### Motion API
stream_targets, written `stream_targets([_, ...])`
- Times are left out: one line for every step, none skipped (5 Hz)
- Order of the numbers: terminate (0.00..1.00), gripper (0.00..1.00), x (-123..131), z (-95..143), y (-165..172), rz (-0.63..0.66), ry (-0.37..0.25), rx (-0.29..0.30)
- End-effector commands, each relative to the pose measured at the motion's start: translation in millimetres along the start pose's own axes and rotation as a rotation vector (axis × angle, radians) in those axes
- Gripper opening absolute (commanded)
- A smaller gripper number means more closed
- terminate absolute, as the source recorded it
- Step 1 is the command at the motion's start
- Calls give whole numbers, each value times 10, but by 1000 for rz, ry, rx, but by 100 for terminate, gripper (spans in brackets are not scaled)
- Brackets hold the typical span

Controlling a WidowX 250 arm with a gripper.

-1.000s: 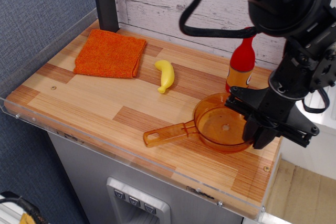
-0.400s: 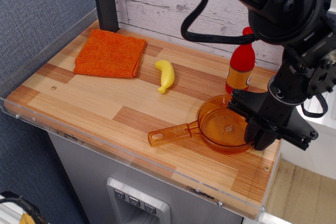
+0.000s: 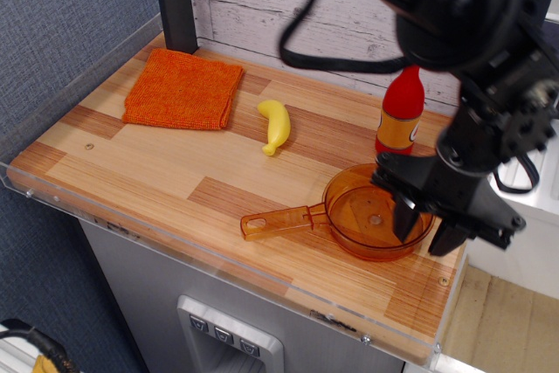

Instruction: Slide the orange pan in front of the hot sauce.

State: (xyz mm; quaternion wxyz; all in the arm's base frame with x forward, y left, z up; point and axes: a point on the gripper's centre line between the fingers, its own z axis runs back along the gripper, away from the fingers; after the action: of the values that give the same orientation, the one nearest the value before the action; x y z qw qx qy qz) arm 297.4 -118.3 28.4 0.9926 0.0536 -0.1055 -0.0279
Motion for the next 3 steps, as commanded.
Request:
stream_targets([0,100,77,367,122,8,-137,-32])
stream_targets([0,100,56,441,291,-6,-109,-2])
stream_targets([0,100,76,505,603,36,-95,21])
